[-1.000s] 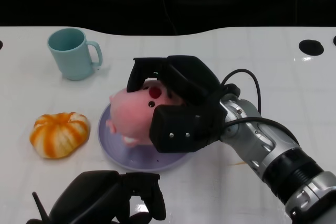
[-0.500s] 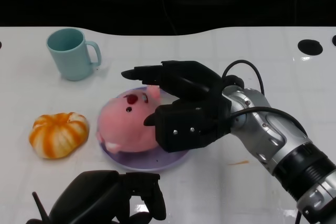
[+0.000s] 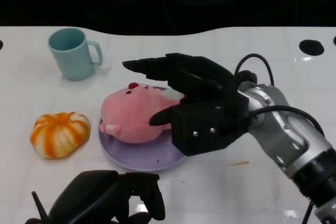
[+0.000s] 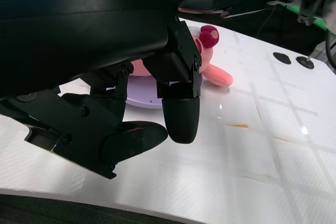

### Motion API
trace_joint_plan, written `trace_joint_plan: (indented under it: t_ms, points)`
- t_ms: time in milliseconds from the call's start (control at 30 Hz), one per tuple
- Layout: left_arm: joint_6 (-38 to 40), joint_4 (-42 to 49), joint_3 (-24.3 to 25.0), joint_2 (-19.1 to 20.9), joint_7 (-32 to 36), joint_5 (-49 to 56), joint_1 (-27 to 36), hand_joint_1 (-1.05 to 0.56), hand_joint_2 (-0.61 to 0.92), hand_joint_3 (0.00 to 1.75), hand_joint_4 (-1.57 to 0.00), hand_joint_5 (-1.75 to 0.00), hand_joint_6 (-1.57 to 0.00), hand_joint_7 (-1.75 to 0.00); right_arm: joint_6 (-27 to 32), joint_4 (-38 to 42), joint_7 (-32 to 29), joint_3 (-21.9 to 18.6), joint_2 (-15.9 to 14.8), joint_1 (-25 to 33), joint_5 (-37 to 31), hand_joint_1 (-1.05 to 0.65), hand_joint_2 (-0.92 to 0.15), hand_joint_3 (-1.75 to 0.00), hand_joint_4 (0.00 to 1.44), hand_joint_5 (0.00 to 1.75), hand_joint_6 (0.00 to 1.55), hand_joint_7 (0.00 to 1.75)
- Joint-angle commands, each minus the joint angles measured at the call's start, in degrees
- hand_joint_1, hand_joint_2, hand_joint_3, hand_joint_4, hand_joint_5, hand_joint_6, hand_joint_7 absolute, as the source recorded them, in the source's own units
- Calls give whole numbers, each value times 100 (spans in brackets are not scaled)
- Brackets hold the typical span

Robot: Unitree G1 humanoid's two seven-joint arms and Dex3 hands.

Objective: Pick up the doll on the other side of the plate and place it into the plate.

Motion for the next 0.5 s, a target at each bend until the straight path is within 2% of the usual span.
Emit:
trace_joint_plan:
  t_ms: [33,200,267,467,500]
  points:
    - [-27,31,54,80,12,-18,-12,-20,69,76,-73,-139,-77,-109,-89,-417,189,-215,-316,233,254,-82,-92,-16,0,29,13,1]
    - [-81,82,74,98,43,-58,-16,-21,71,72,-74,-138,-77,-110,-237,-856,540,-364,-720,575,579,-79,-92,-16,0,33,14,1]
    - [-98,93,78,100,47,-67,-16,-21,72,72,-74,-138,-77,-110,-241,-907,565,-373,-757,611,609,-79,-92,-16,0,34,14,1]
    - [-50,86,73,110,-5,-1,-64,-22,72,70,-73,-139,-76,-110,-153,-1465,764,-872,-951,1319,1372,-68,-92,-13,1,48,19,3]
    - [-40,87,73,110,-13,-1,-70,-22,72,70,-73,-140,-76,-110,-176,-1525,767,-924,-984,1398,1431,-65,-92,-13,6,52,22,5]
